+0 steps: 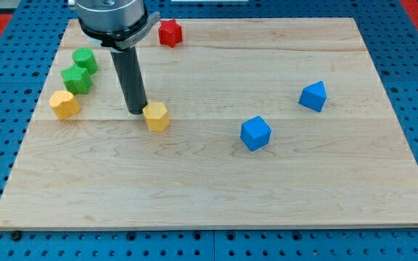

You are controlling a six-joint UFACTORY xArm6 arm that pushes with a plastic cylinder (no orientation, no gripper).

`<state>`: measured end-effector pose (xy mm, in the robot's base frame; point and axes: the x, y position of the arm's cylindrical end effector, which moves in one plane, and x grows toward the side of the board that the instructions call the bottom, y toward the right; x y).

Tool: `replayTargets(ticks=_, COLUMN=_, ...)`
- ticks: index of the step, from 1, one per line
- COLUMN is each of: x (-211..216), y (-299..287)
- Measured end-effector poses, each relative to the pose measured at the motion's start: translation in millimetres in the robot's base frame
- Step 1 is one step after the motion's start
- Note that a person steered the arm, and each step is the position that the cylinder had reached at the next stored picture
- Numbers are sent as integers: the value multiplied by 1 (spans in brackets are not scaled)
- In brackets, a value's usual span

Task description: Place the yellow heart towards the right of the green star

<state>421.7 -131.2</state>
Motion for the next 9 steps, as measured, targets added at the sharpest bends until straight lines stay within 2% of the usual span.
replayTargets(ticks=2, x=42, y=-138)
replayTargets(ticks=3, x=33, y=-169)
replayTargets(ticks=4, x=6, y=-166)
replayTargets(ticks=6, x=2, y=-85)
replayTargets(ticks=8, x=-24, y=-11)
replayTargets(ticks=9, x=-10, y=20)
